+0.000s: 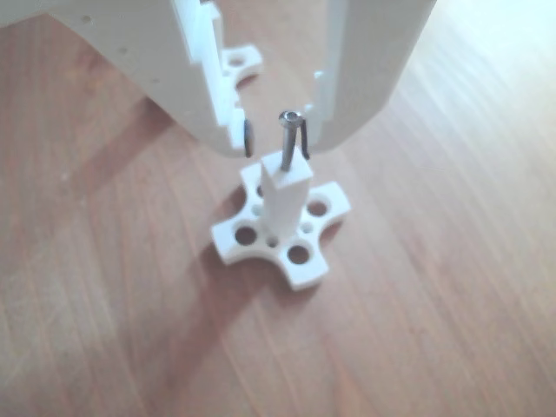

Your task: Grab the screw and set it in the hole.

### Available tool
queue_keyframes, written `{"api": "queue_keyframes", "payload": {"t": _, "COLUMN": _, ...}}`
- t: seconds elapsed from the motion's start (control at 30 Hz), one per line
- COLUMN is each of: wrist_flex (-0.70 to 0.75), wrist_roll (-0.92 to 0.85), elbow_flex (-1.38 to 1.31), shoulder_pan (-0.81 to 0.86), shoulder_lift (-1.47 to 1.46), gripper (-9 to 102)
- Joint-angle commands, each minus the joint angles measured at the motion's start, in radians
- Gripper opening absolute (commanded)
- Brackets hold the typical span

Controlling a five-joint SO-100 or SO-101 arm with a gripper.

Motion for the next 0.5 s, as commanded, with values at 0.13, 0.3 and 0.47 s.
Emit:
{"api": "queue_keyframes", "payload": {"t": 0.13, "wrist_flex": -0.015, "wrist_roll": 0.012, "elbow_flex": -0.11, "shoulder_pan": -0.012, "shoulder_lift": 0.009, "gripper": 6}}
{"api": "queue_keyframes", "payload": {"t": 0.3, "wrist_flex": -0.018, "wrist_roll": 0.015, "elbow_flex": -0.114, "shoulder_pan": -0.014, "shoulder_lift": 0.005, "gripper": 6}}
{"api": "queue_keyframes", "payload": {"t": 0.47, "wrist_flex": -0.018, "wrist_roll": 0.015, "elbow_flex": -0.115, "shoulder_pan": -0.014, "shoulder_lift": 0.002, "gripper": 5}}
